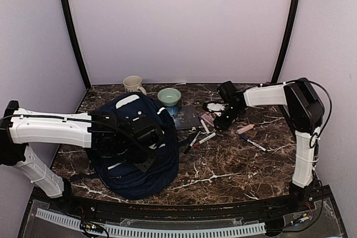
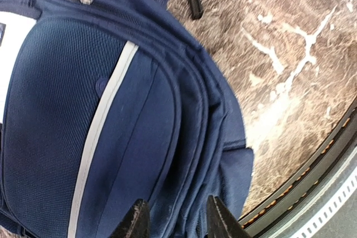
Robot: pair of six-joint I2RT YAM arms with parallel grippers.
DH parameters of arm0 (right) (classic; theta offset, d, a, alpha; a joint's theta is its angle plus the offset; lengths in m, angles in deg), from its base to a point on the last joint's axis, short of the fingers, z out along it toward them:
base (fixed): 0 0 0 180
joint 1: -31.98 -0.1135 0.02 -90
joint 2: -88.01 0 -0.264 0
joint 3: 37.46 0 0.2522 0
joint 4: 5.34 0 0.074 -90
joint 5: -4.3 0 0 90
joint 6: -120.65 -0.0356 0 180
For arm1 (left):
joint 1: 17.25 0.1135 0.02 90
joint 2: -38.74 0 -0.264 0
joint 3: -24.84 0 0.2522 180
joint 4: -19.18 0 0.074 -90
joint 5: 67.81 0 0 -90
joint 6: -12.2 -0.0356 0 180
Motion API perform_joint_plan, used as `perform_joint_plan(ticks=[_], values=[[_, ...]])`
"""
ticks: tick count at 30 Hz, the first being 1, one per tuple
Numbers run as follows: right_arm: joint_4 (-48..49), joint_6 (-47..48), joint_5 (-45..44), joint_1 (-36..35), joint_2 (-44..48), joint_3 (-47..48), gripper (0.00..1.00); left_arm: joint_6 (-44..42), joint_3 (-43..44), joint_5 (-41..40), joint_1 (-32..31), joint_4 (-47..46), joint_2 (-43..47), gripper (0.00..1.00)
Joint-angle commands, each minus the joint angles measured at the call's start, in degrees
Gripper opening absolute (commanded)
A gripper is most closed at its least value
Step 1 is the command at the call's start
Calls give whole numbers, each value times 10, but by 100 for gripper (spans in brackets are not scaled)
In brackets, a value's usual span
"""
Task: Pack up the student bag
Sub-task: Place the largest pocket of the bag in the student bag, then move the book to the center of the board.
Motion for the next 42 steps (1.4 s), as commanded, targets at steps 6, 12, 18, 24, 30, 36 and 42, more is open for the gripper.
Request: perform_joint_plan(ticks=[6, 12, 18, 24, 30, 36, 42], values=[[-107, 176, 24, 6, 62, -135, 41, -30, 56, 1, 1, -30, -31, 38], [-170, 199, 90, 23, 125, -126, 41, -32, 78, 14, 1, -45, -59, 38], [-201, 100, 209, 75, 142, 7, 47, -22, 88, -14, 2, -71, -64, 41], [-96, -86, 104, 93, 73, 102, 64, -3, 136, -48, 2, -57, -106, 53], [-85, -208, 114, 146, -26, 203, 80, 14, 140, -34, 2, -66, -119, 66], [-81, -236, 87, 168, -97, 267, 81, 22, 124, -15, 3, -100, -122, 66], [-53, -222, 90, 175, -129, 281, 81, 15, 123, 20, 2, -122, -139, 64]])
